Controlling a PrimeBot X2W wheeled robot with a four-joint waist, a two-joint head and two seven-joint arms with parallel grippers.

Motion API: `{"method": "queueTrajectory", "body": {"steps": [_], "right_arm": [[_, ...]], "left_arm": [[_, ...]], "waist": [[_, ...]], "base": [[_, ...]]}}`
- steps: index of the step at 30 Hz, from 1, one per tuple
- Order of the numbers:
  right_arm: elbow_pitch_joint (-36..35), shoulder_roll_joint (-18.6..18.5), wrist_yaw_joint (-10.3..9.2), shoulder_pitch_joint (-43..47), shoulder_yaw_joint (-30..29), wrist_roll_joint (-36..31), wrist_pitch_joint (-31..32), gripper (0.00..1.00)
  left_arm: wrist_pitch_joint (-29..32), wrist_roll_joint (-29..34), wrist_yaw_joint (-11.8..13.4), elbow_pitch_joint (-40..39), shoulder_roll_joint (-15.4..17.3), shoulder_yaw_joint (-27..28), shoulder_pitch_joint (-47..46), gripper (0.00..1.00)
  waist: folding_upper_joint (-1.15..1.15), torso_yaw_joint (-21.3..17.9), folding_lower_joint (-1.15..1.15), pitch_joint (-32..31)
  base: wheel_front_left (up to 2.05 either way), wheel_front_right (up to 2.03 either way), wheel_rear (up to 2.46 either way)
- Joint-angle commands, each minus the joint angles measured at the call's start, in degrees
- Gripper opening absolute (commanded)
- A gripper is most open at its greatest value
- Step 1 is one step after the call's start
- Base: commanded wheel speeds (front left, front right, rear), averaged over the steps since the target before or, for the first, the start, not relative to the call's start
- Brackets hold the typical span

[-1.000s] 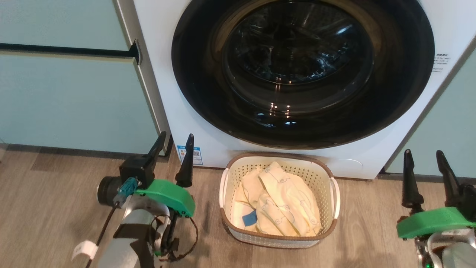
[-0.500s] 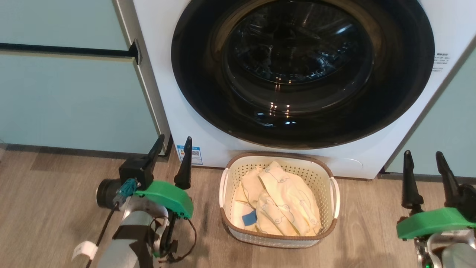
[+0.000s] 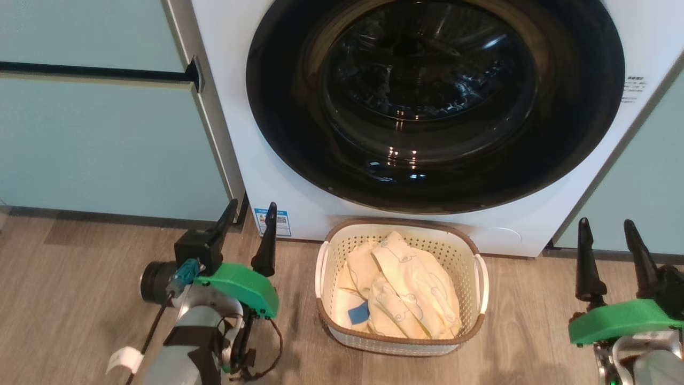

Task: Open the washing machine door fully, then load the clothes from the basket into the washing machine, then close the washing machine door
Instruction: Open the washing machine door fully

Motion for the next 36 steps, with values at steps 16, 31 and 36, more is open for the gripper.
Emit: {"method": "queueTrajectory", "body": {"steps": [16,31,36], "right_arm": [[-1.1,-1.0,0.09,-2.5,1.8,0.7,-0.6,1.0],[-1.6,-1.0,0.09,-2.6,1.7,1.0,-0.6,1.0],[-1.9,-1.0,0.09,-2.8,1.4,0.9,-0.6,1.0]], "left_arm": [[-0.4,1.3,-0.3,-1.0,1.2,1.4,-3.5,1.0],[-0.4,1.3,-0.9,-1.0,1.2,1.4,-3.6,1.0],[-0.4,1.3,-1.2,-1.5,1.2,1.6,-3.8,1.0]], "waist": [[0.0,-0.1,0.0,0.3],[0.0,-0.4,0.0,0.5],[0.0,-0.6,0.0,0.5]], "base": [[0.48,1.2,-1.68],[0.92,1.51,-2.43],[1.13,1.33,-2.46]]}}
